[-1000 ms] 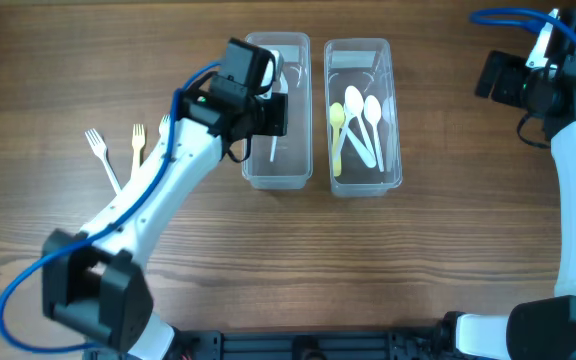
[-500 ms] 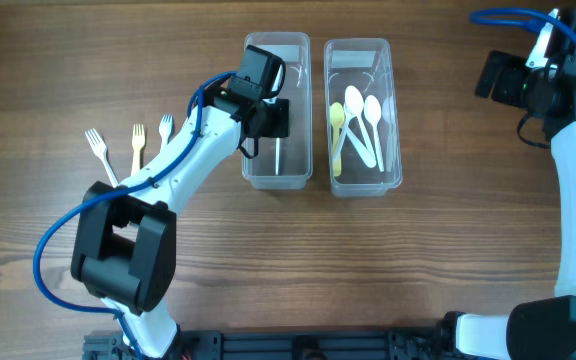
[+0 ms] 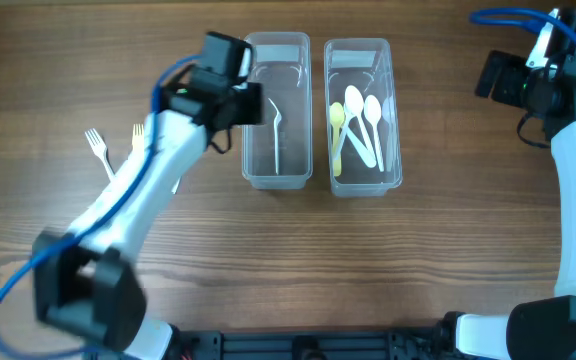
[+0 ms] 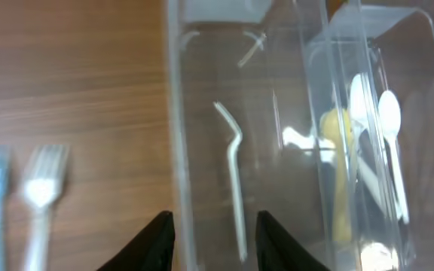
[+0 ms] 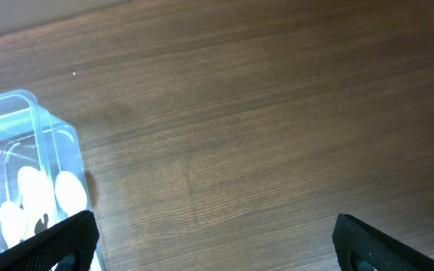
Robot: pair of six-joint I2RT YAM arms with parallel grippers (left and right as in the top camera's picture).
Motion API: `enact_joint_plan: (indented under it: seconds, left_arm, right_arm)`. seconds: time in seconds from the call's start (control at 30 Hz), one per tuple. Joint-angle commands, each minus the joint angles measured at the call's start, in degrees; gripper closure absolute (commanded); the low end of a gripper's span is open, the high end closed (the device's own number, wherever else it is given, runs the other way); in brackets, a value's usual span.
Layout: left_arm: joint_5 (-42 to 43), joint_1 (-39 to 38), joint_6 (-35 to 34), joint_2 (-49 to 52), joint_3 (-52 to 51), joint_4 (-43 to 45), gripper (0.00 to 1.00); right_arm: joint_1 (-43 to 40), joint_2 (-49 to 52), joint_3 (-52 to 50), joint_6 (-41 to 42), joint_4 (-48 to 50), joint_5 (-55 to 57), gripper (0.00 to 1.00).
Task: Pack container
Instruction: 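Move the left gripper back and grasp a white fork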
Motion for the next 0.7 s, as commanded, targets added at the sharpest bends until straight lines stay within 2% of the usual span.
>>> enact_joint_plan:
  seconds: [0.0,0.2,0.47,0.6,0.67]
  left_arm:
    - [-6.88,1.75,3.67,-5.64,0.37,-4.63,0.63]
    - [-9.62,3.48,8.81,-5.2,-0.26,-10.93,0.67]
    - [-8.66,9.05,9.4,0.42,-2.03,-9.01,0.67]
    - [-7.85,11.17,9.44,4.5,-2.08,-8.09,0.58]
    - [-7.85,12.02,9.44,6.91,-2.14,-7.13,0.57]
  right_arm:
    - [-0.09,0.33,0.15,-0.37,0.07,0.79,0.01]
    - [-0.09,0.33,0.15,-0.37,0.07,0.79,0.0]
    - [-0.09,0.33,0.15,-0.37,0.09,0.79,0.0]
    - [-0.09,0.33,0.15,-0.39,0.07,0.81,0.0]
    - [-0.09,0.33,0.15,-0.39,0.07,0.79,0.0]
